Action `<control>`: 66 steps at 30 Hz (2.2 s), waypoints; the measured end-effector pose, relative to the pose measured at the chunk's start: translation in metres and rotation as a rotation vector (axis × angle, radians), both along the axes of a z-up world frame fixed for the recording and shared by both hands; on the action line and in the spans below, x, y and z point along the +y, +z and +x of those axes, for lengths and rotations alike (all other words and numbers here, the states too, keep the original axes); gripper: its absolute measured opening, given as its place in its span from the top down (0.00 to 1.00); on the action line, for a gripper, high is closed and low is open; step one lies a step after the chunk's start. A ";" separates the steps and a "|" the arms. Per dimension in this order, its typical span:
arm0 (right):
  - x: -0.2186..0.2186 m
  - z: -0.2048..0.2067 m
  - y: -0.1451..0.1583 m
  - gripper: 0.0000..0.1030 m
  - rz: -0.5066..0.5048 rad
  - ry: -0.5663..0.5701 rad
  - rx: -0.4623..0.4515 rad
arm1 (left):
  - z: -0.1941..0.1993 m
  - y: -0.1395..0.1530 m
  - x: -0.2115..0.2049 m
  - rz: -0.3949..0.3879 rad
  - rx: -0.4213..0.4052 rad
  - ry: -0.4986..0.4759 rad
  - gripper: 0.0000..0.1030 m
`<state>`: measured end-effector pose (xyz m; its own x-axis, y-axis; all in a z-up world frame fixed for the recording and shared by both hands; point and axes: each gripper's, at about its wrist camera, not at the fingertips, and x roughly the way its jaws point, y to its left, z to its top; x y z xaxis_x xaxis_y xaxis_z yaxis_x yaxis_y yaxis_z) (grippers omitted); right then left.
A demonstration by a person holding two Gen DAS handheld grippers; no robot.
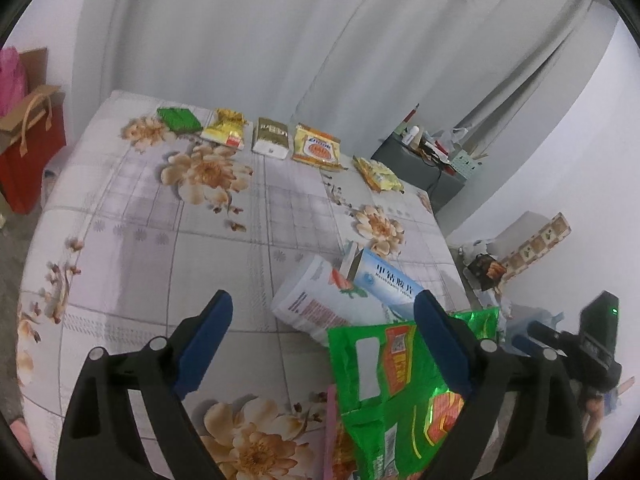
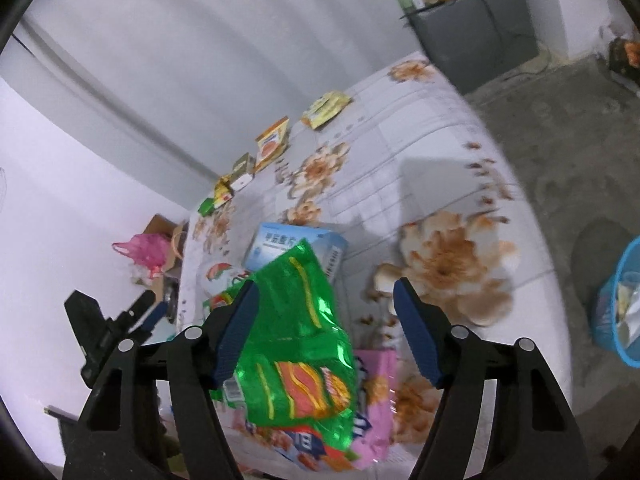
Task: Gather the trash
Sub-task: 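Grasp the green snack bag with the left gripper while the right grasps a green strip, then grasp the blue medicine box with the left gripper while the right holds the green strip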
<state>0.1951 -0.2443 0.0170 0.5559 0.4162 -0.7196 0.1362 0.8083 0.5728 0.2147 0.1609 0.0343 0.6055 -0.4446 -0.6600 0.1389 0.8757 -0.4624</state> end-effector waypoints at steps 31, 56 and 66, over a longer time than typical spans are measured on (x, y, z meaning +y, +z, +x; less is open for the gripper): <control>0.016 -0.011 -0.055 0.73 0.297 0.109 0.041 | -0.035 -0.070 -0.045 -0.007 0.136 -0.214 0.65; -0.012 -0.033 -0.042 0.96 0.451 0.086 -0.077 | -0.040 -0.036 -0.052 -0.012 0.039 -0.237 0.66; -0.107 -0.089 -0.025 0.96 0.461 -0.164 -0.203 | -0.033 -0.027 -0.071 0.002 0.023 -0.265 0.66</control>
<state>0.1058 -0.3518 -0.0082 0.7492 0.5599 -0.3539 0.0894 0.4439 0.8916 0.1821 0.0895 0.0076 0.4532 -0.5839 -0.6736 0.3526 0.8114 -0.4661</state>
